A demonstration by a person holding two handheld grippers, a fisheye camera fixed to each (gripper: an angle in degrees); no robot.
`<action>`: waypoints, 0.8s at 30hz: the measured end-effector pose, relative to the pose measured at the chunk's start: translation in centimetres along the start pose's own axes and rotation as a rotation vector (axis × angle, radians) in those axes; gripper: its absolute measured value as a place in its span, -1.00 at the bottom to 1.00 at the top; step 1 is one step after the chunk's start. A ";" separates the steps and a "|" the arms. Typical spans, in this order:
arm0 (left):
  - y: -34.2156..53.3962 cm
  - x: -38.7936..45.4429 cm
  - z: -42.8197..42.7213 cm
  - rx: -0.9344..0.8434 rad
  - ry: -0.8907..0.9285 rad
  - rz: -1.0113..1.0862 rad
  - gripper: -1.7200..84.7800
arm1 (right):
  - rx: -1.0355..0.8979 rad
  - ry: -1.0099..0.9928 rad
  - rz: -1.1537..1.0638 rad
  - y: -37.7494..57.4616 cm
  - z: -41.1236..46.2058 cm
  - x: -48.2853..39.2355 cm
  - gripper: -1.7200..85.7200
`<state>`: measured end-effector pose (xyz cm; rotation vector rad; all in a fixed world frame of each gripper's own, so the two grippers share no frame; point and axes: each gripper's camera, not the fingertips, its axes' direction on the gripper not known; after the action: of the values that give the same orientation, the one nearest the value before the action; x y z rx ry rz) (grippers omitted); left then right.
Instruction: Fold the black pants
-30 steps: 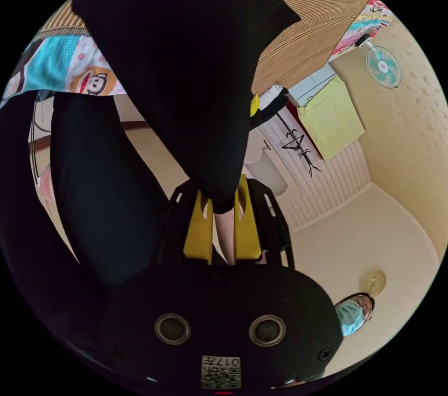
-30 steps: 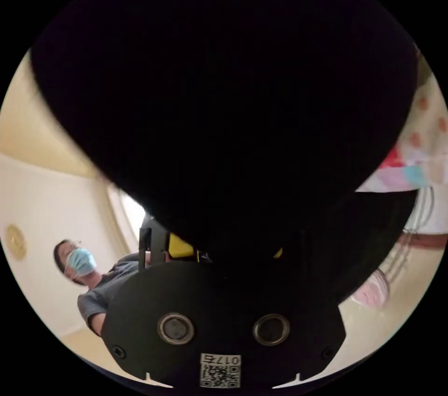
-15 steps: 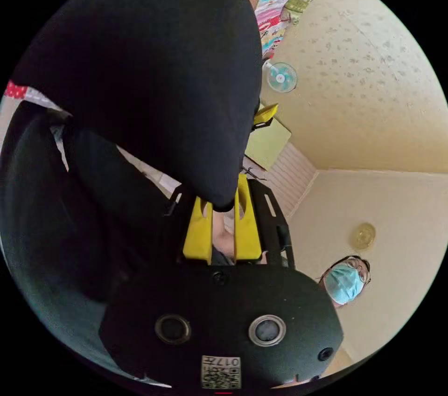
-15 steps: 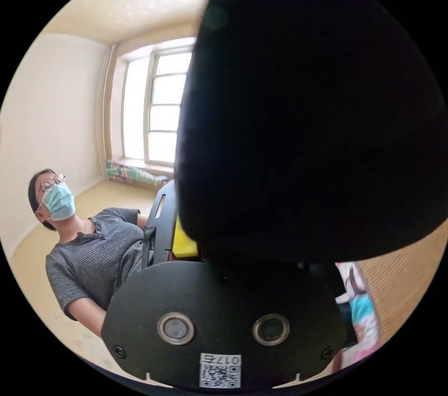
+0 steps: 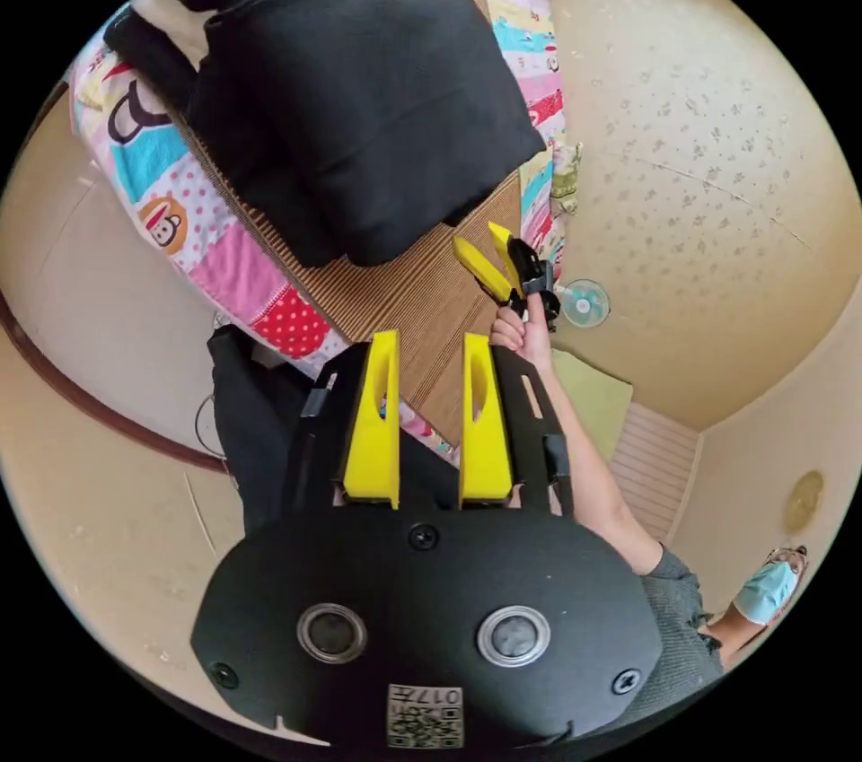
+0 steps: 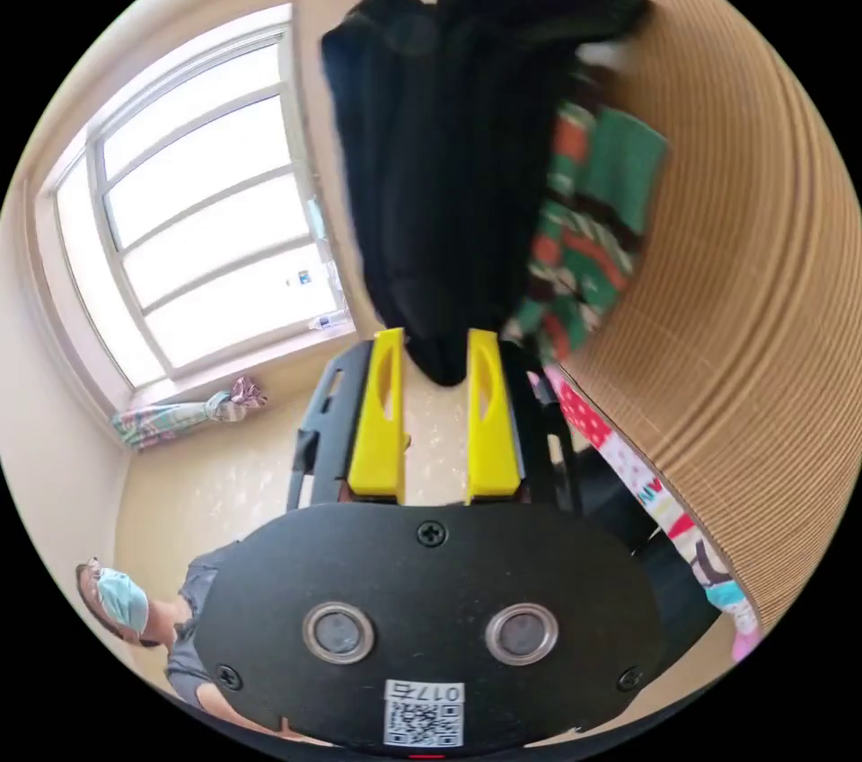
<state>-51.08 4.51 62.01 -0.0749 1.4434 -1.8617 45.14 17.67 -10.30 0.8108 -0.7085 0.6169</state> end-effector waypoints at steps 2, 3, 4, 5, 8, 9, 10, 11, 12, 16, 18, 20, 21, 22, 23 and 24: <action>-0.7 -4.1 1.4 -0.084 -0.169 -0.022 -0.82 | 0.021 -0.084 0.038 2.8 -2.3 5.0 -0.88; -0.8 -7.3 2.1 -0.124 -0.283 -0.043 -0.86 | 0.034 -0.128 0.079 5.3 -4.1 8.3 -0.90; -0.7 -9.3 2.5 -0.156 -0.330 -0.067 -0.88 | 0.050 -0.154 0.129 8.2 -6.1 11.4 -0.92; 0.1 -14.0 3.5 -0.267 -0.385 -0.182 -0.93 | 0.058 -0.158 0.158 9.8 -7.2 12.8 -0.92; 7.0 -25.9 5.6 -0.617 -0.162 -0.823 -0.97 | 0.175 -0.107 0.375 20.0 -12.6 19.5 -0.94; 10.2 -27.5 6.1 -0.594 0.103 -0.982 -0.98 | 0.264 -0.101 0.465 24.6 -14.6 21.7 -0.95; 11.1 -27.6 6.2 -0.525 0.226 -1.009 -0.98 | 0.376 -0.116 0.536 29.3 -16.2 23.4 -0.95; 11.6 -27.4 5.8 -0.345 0.395 -1.005 -0.98 | 0.438 -0.123 0.569 31.6 -16.8 24.1 -0.95; 11.1 -26.8 5.3 -0.189 0.468 -0.959 -0.98 | 0.569 -0.120 0.659 36.4 -17.7 25.2 -0.95; 6.1 -22.8 7.3 -0.267 0.410 -0.799 -0.98 | 0.940 -0.166 0.882 49.6 -14.8 27.1 -0.95; 1.5 -18.5 10.3 -0.503 0.214 -0.721 -0.98 | 1.024 -0.233 0.966 53.0 -11.5 28.0 -0.95; -2.7 -13.8 12.7 -0.649 -0.002 -0.551 -0.98 | 1.084 -0.296 1.087 55.3 -7.8 28.8 -0.95; -5.2 -9.9 14.7 -0.744 -0.168 -0.390 -0.98 | 1.125 -0.353 1.148 56.2 -5.2 29.3 -0.95; -6.2 -7.8 16.0 -0.792 -0.252 -0.301 -0.98 | 1.173 -0.430 1.180 56.6 -2.9 29.8 -0.95; -7.5 -3.7 18.6 -0.881 -0.394 -0.135 -0.98 | 1.199 -0.478 1.188 56.6 -1.8 30.0 -0.95; -7.9 -0.2 21.3 -0.961 -0.484 -0.006 -0.98 | 1.259 -0.608 1.193 56.4 0.4 30.6 -0.95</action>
<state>-44.97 -11.93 76.45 -0.9179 1.8147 -0.8980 23.00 54.75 37.15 1.7604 -1.3830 2.0587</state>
